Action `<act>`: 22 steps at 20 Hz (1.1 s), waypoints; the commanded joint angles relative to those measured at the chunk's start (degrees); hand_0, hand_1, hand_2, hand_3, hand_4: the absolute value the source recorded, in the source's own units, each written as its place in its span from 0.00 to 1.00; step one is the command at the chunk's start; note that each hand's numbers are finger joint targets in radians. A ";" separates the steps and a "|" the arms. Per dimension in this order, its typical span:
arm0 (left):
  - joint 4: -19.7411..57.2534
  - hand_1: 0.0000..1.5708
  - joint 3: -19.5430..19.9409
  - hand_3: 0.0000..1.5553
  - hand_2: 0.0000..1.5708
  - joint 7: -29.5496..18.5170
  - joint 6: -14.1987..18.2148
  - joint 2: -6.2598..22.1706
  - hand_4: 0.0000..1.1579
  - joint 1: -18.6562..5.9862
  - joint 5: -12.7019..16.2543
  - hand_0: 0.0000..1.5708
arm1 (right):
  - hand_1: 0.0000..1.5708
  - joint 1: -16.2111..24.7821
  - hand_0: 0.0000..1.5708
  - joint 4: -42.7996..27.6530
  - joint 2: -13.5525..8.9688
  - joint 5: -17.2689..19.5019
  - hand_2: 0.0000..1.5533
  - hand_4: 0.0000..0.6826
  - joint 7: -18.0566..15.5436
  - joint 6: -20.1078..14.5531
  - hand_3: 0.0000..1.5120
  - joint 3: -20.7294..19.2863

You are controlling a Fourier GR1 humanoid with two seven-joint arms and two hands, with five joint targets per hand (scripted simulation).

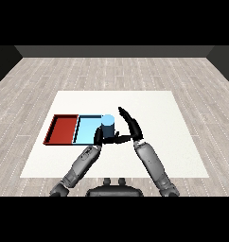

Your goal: Pick the blue can and put it in the blue box

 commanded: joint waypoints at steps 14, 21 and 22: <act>8.24 1.00 13.56 0.96 1.00 6.76 -6.03 13.34 0.98 -2.16 -2.94 1.00 | 0.00 10.63 0.00 -0.71 -0.56 -8.45 0.00 0.00 -7.56 4.12 0.00 -10.14; 19.88 1.00 12.34 0.95 1.00 22.23 -1.09 16.77 0.91 -11.18 -10.42 1.00 | 0.00 9.99 0.00 0.25 -0.05 -10.64 0.00 0.00 -8.03 3.11 0.00 -12.88; 23.63 1.00 9.59 0.93 0.99 21.45 1.67 17.75 0.89 -10.46 -14.95 1.00 | 0.00 10.56 0.00 1.06 -0.17 -10.28 0.00 0.00 -8.96 3.23 0.00 -12.73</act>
